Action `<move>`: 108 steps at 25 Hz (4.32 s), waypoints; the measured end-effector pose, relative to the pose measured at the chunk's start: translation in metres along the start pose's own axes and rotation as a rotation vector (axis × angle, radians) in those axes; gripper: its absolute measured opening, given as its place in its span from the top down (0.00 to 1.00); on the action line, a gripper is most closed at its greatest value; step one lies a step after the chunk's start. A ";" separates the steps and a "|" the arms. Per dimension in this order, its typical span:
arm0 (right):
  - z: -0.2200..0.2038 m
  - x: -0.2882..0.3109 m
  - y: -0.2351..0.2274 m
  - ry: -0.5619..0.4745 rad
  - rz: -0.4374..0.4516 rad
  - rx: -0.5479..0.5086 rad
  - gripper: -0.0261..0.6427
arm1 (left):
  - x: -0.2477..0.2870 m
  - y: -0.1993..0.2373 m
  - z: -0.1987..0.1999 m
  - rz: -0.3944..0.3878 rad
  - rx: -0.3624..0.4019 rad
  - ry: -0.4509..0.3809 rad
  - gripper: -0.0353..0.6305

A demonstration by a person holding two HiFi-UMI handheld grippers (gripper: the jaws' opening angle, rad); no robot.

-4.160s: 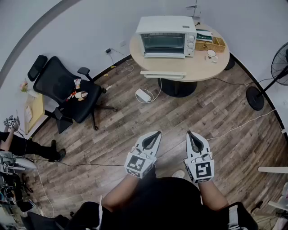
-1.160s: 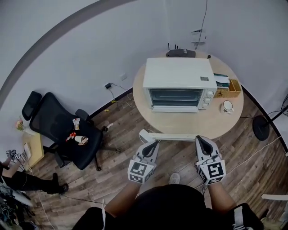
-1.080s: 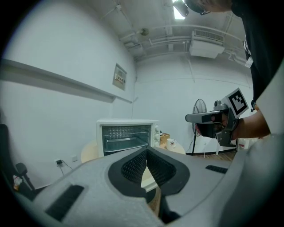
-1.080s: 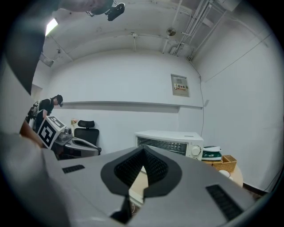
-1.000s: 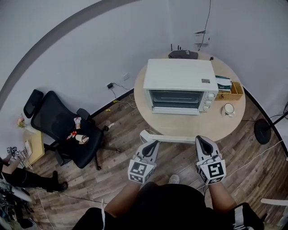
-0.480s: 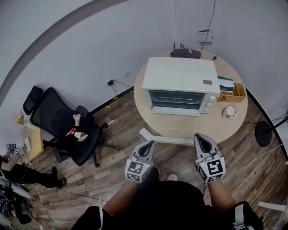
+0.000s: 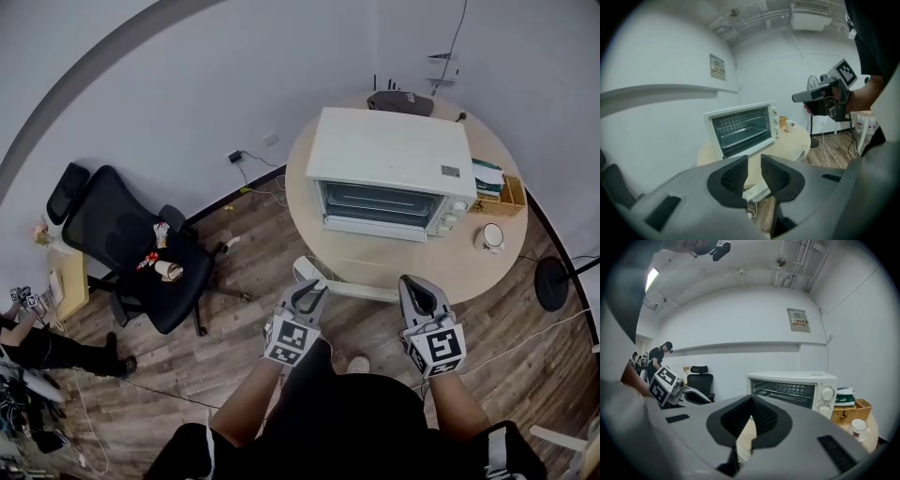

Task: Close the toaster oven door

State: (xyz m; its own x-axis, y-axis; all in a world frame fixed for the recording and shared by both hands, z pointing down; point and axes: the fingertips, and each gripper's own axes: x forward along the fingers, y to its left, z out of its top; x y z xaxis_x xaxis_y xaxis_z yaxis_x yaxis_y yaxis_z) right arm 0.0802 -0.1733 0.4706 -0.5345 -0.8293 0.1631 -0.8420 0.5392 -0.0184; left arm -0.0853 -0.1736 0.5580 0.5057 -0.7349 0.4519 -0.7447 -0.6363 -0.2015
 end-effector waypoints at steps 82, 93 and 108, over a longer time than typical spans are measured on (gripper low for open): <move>0.000 0.019 0.002 -0.010 -0.042 0.027 0.97 | 0.048 0.053 -0.016 0.209 1.003 0.319 0.90; -0.001 0.018 -0.001 -0.010 -0.056 0.032 0.97 | 0.057 0.070 0.010 0.271 1.025 0.306 0.90; 0.000 0.013 -0.013 -0.010 -0.095 0.034 0.97 | 0.070 0.088 0.036 0.303 1.021 0.276 0.89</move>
State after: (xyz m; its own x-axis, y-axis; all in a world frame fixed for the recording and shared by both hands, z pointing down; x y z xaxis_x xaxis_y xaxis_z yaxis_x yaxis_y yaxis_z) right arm 0.0844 -0.1916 0.4727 -0.4530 -0.8778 0.1560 -0.8907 0.4532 -0.0364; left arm -0.0997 -0.2890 0.5407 0.1531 -0.8964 0.4159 -0.0459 -0.4268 -0.9032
